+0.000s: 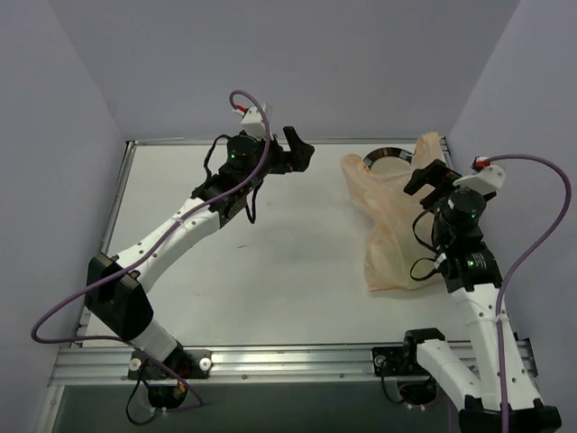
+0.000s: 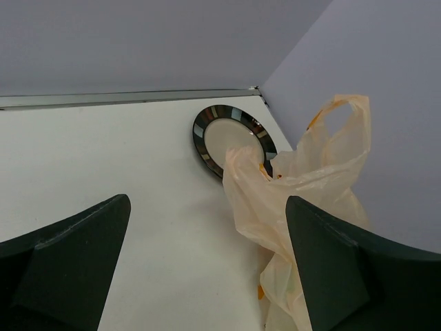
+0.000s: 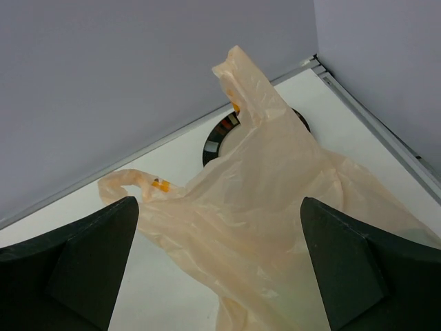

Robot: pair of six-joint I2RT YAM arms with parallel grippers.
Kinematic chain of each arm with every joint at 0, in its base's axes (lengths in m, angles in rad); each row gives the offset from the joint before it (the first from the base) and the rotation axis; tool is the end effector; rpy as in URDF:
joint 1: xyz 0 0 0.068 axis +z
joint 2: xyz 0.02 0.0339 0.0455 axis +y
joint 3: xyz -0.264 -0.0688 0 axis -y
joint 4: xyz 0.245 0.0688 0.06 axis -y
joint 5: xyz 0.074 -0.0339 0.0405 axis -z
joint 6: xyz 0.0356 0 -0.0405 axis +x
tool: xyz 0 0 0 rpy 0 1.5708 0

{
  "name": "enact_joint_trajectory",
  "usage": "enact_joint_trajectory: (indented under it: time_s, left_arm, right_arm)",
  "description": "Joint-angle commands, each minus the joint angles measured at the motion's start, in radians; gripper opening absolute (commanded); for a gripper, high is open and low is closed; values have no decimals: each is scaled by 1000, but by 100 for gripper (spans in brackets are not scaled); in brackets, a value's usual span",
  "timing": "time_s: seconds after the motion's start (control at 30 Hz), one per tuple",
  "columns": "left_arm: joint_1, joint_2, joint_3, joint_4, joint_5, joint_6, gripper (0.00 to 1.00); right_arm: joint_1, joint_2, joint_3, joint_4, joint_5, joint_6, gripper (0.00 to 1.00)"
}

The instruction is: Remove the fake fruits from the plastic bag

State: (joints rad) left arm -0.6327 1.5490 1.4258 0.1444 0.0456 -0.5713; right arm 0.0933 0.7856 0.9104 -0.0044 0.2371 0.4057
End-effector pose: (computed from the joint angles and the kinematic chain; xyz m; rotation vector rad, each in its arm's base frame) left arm 0.3009 -0.2226 0.4092 0.0883 1.6330 -0.9764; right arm 0.1768 0.0081 0.4033 0.4166 1.3973 0.2358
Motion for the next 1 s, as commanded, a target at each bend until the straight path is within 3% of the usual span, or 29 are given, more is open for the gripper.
enact_joint_trajectory:
  time_s: [0.0, 0.2, 0.27, 0.47, 0.63, 0.8, 0.97]
  left_arm:
    - [4, 22, 90, -32, 11, -4, 94]
    - [7, 86, 124, -22, 80, -52, 94]
    - [5, 121, 177, -86, 71, -50, 94]
    - [5, 239, 291, -143, 118, -58, 94]
    - [-1, 355, 441, -201, 204, -71, 94]
    - [-13, 471, 515, -201, 311, -122, 94]
    - [-27, 635, 688, -201, 413, -177, 94]
  right_arm:
    - [6, 64, 60, 17, 65, -24, 100]
    - [-4, 228, 148, 20, 119, -41, 100]
    - [-10, 286, 169, 24, 114, -59, 100]
    - [-14, 435, 240, 90, -13, -102, 100]
    - [-29, 491, 266, 98, 123, -122, 100]
    - [-47, 504, 268, 107, 168, -140, 100]
    - [-70, 612, 277, 130, 153, -139, 100]
